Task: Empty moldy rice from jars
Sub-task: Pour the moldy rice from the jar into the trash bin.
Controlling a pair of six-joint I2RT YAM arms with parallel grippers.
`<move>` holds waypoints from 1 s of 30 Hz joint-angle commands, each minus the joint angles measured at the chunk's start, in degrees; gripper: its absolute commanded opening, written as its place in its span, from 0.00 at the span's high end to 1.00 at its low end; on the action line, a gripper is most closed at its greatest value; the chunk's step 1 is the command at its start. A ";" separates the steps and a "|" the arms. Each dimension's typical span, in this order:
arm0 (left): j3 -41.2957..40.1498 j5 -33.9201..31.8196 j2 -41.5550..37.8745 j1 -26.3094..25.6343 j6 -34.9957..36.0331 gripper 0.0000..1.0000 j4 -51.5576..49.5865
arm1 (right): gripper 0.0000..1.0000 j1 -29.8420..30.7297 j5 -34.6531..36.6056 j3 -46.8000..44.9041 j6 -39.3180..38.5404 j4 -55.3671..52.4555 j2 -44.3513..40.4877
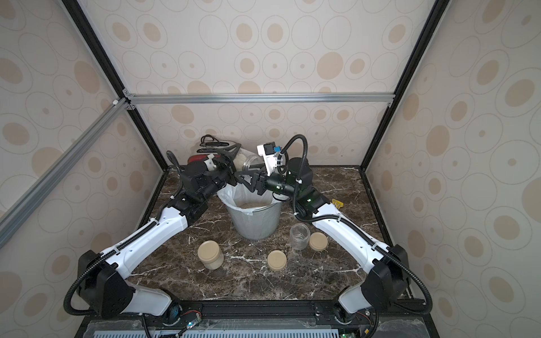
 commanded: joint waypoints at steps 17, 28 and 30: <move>5.51 -4.28 -4.98 2.00 22.31 0.55 -1.29 | 0.16 0.58 30.90 -16.26 -9.04 -32.53 -32.39; 7.45 -2.96 -3.97 2.21 26.73 0.55 -2.15 | 0.16 0.50 37.99 -33.09 2.85 -38.87 -48.66; 8.29 -3.21 -4.32 2.14 28.84 0.55 -3.75 | 0.17 0.57 37.91 -34.79 4.31 -39.06 -49.14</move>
